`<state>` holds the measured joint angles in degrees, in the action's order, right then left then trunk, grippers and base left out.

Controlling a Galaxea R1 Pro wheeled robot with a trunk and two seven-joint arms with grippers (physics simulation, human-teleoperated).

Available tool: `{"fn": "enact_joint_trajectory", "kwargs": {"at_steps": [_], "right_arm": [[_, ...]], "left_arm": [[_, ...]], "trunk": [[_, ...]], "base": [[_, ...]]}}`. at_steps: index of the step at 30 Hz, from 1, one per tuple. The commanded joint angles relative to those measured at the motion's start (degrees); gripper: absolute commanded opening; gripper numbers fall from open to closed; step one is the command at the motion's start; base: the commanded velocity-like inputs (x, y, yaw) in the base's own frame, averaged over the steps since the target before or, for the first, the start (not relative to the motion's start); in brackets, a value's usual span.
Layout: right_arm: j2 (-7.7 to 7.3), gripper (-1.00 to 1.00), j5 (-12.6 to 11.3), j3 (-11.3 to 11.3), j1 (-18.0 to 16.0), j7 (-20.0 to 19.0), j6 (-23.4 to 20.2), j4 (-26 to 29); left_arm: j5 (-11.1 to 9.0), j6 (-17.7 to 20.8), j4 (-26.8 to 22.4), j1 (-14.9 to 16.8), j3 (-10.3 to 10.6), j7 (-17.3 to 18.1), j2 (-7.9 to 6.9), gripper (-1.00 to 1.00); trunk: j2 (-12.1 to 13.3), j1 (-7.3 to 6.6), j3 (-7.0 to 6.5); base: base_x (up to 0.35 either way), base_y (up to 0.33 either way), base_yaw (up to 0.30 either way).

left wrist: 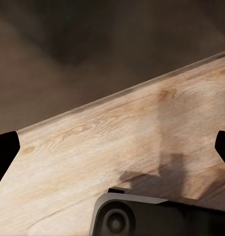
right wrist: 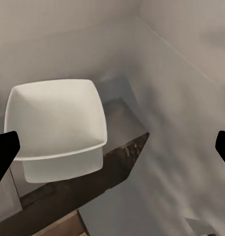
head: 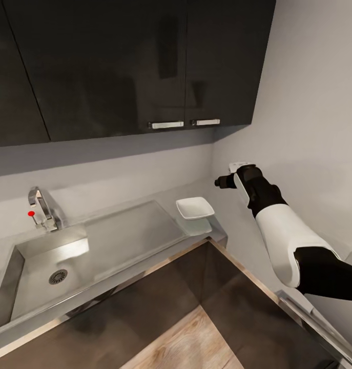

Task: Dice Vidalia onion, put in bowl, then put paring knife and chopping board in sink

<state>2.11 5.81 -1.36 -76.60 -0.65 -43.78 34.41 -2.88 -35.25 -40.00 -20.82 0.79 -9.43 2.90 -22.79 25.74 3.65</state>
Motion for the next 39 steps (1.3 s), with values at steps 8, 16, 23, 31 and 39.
{"fn": "enact_joint_trajectory", "kwargs": {"at_steps": [8,16,23,31,39], "right_arm": [[0.07,1.0,0.4,-0.1,1.5,-0.1,-0.1,0.0],[0.18,1.0,0.4,-0.1,2.0,-0.1,-0.2,0.0],[0.44,1.0,0.3,-0.1,2.4,-0.1,-0.2,0.0],[0.53,1.0,0.3,-0.1,2.4,-0.1,-0.2,0.0],[0.53,1.0,0.3,-0.1,2.4,-0.1,-0.2,0.0]], "left_arm": [[-0.3,-0.1,-0.1,0.0,0.1,-0.1,0.0,1.0],[-0.3,-0.1,-0.1,0.0,0.1,-0.1,0.0,1.0],[-0.3,-0.1,-0.1,0.0,0.2,-0.1,0.0,1.0],[-0.3,-0.1,-0.1,0.0,0.2,-0.1,0.0,1.0],[-0.3,-0.1,-0.1,0.0,0.2,-0.1,0.0,1.0]], "trunk": [[-0.1,0.04,0.12],[-0.1,0.04,0.12],[-0.1,0.04,0.12],[-0.1,0.04,0.12],[-0.1,0.04,0.12]], "base": [[0.009,0.0,0.0],[0.147,0.0,0.0],[0.038,0.0,0.0],[0.067,0.0,0.0],[0.195,0.005,0.0]]}}
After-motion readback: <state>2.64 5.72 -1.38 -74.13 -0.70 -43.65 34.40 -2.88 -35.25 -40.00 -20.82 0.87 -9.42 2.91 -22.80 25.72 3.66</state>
